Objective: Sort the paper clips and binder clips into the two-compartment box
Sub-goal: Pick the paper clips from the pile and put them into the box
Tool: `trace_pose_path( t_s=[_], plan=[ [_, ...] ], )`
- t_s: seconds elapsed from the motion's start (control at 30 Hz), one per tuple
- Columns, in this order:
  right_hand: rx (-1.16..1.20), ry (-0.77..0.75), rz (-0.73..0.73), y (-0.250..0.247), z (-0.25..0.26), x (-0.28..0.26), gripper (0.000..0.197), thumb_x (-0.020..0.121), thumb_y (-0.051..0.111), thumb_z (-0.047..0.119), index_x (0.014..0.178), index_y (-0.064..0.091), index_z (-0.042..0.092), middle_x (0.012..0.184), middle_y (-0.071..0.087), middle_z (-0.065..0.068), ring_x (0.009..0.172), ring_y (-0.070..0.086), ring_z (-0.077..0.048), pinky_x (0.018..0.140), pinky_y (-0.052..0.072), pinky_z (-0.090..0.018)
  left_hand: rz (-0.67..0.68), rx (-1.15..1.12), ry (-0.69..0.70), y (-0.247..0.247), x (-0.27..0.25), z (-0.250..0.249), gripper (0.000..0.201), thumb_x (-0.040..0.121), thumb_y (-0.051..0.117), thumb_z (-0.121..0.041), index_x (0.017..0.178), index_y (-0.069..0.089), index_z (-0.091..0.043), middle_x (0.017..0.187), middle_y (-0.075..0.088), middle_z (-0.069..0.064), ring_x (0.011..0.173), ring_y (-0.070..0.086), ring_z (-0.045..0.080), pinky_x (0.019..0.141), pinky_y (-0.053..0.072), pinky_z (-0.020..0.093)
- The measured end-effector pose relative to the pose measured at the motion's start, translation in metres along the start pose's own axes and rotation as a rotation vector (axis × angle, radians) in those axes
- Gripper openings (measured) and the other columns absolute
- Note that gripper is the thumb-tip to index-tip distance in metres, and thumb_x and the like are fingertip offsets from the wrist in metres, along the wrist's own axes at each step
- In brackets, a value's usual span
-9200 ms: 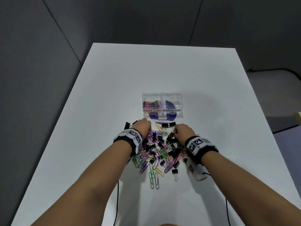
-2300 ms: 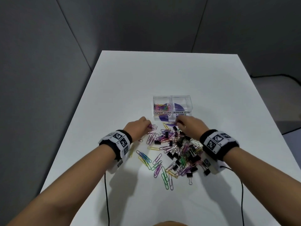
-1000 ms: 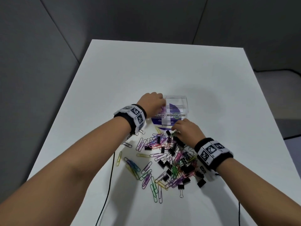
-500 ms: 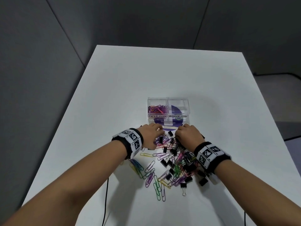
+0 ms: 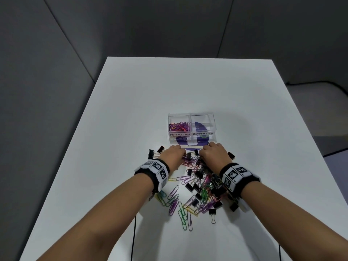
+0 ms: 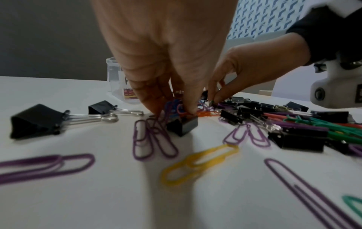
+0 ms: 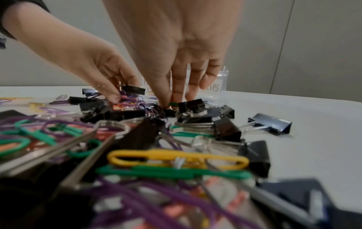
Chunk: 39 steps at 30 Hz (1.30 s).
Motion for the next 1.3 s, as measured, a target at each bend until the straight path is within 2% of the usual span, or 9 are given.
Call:
trace_pose_path(
  t_s=[0.07, 0.13, 0.27, 0.43, 0.6, 0.73, 0.87, 1.0, 1.3],
  plan=[
    [-0.031, 0.003, 0.0, -0.005, 0.001, 0.0, 0.008, 0.076, 0.069, 0.003, 0.084, 0.07, 0.006, 0.086, 0.069, -0.01, 0.086, 0.062, -0.031, 0.074, 0.049, -0.037, 0.02, -0.049, -0.022, -0.001, 0.001, 0.002, 0.026, 0.095, 0.051, -0.016, 0.117, 0.055, -0.003, 0.119, 0.055, 0.016, 0.113, 0.053, 0.031, 0.094, 0.044, 0.038],
    [0.005, 0.004, -0.033, -0.005, -0.003, 0.001, 0.017, 0.058, 0.081, -0.001, 0.064, 0.067, 0.006, 0.069, 0.066, -0.009, 0.066, 0.062, -0.028, 0.055, 0.05, -0.033, 0.029, -0.092, -0.023, -0.003, 0.002, 0.003, 0.027, 0.094, 0.052, -0.016, 0.118, 0.055, -0.003, 0.121, 0.055, 0.016, 0.113, 0.054, 0.031, 0.094, 0.043, 0.036],
    [0.263, 0.028, -0.087, -0.017, -0.01, -0.002, 0.009, 0.087, 0.052, -0.002, 0.083, 0.06, -0.003, 0.092, 0.06, -0.018, 0.078, 0.055, -0.031, 0.063, 0.044, -0.036, 0.046, -0.144, -0.022, -0.004, 0.002, 0.006, 0.026, 0.094, 0.054, -0.015, 0.118, 0.056, -0.005, 0.124, 0.052, 0.015, 0.111, 0.055, 0.028, 0.093, 0.043, 0.032],
    [0.38, 0.121, 0.014, -0.015, -0.016, -0.008, 0.014, 0.09, 0.044, 0.004, 0.082, 0.035, 0.011, 0.077, 0.043, -0.007, 0.067, 0.039, -0.023, 0.061, 0.03, -0.029, 0.042, -0.19, -0.024, -0.011, -0.002, 0.008, 0.03, 0.095, 0.052, -0.014, 0.124, 0.053, -0.006, 0.126, 0.055, 0.014, 0.113, 0.056, 0.028, 0.091, 0.044, 0.031],
    [0.401, 0.185, 0.13, -0.001, -0.016, -0.012, 0.012, 0.091, 0.04, 0.003, 0.101, 0.039, 0.009, 0.061, 0.037, 0.003, 0.055, 0.037, -0.021, 0.052, 0.027, -0.03, 0.03, -0.196, -0.016, -0.018, -0.002, 0.008, 0.035, 0.097, 0.049, -0.024, 0.128, 0.053, -0.007, 0.127, 0.055, 0.013, 0.113, 0.056, 0.026, 0.094, 0.044, 0.032],
    [0.318, 0.167, 0.132, 0.003, -0.014, -0.013, 0.017, 0.093, 0.042, 0.017, 0.105, 0.05, 0.009, 0.082, 0.054, -0.001, 0.073, 0.048, -0.022, 0.064, 0.037, -0.03, 0.021, -0.206, -0.028, -0.02, -0.002, 0.012, 0.033, 0.097, 0.049, -0.026, 0.122, 0.056, -0.005, 0.124, 0.053, 0.013, 0.109, 0.055, 0.027, 0.094, 0.044, 0.031],
    [0.195, 0.089, 0.129, 0.007, -0.01, -0.012, 0.026, 0.094, 0.048, 0.03, 0.107, 0.057, 0.01, 0.112, 0.056, -0.006, 0.095, 0.059, -0.024, 0.07, 0.043, -0.029, 0.04, -0.197, -0.051, -0.017, -0.001, 0.017, 0.026, 0.098, 0.047, -0.02, 0.11, 0.059, 0.0, 0.114, 0.061, 0.016, 0.09, 0.055, 0.025, 0.077, 0.041, 0.028],
    [0.14, 0.077, 0.119, 0.01, -0.008, -0.01, 0.028, 0.094, 0.05, 0.031, 0.111, 0.055, 0.01, 0.114, 0.057, -0.006, 0.101, 0.059, -0.024, 0.074, 0.048, -0.033, 0.06, -0.159, -0.077, -0.008, 0.0, 0.021, 0.029, 0.098, 0.042, -0.014, 0.122, 0.055, -0.004, 0.125, 0.058, 0.014, 0.111, 0.057, 0.028, 0.09, 0.045, 0.033],
    [0.082, 0.053, 0.07, 0.009, -0.004, -0.009, 0.024, 0.095, 0.047, 0.027, 0.111, 0.052, 0.009, 0.112, 0.059, -0.007, 0.101, 0.06, -0.026, 0.073, 0.048, -0.034, 0.05, -0.067, -0.102, -0.004, 0.003, 0.02, 0.033, 0.098, 0.038, -0.027, 0.12, 0.05, -0.006, 0.124, 0.053, 0.013, 0.107, 0.057, 0.03, 0.089, 0.046, 0.039]
  ],
)
Point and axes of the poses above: each hand's wrist, its own x-axis towards the middle knuckle, its own y-axis out of the palm, z = x × y, the point moved 8 cm from there along x, towards the middle knuckle
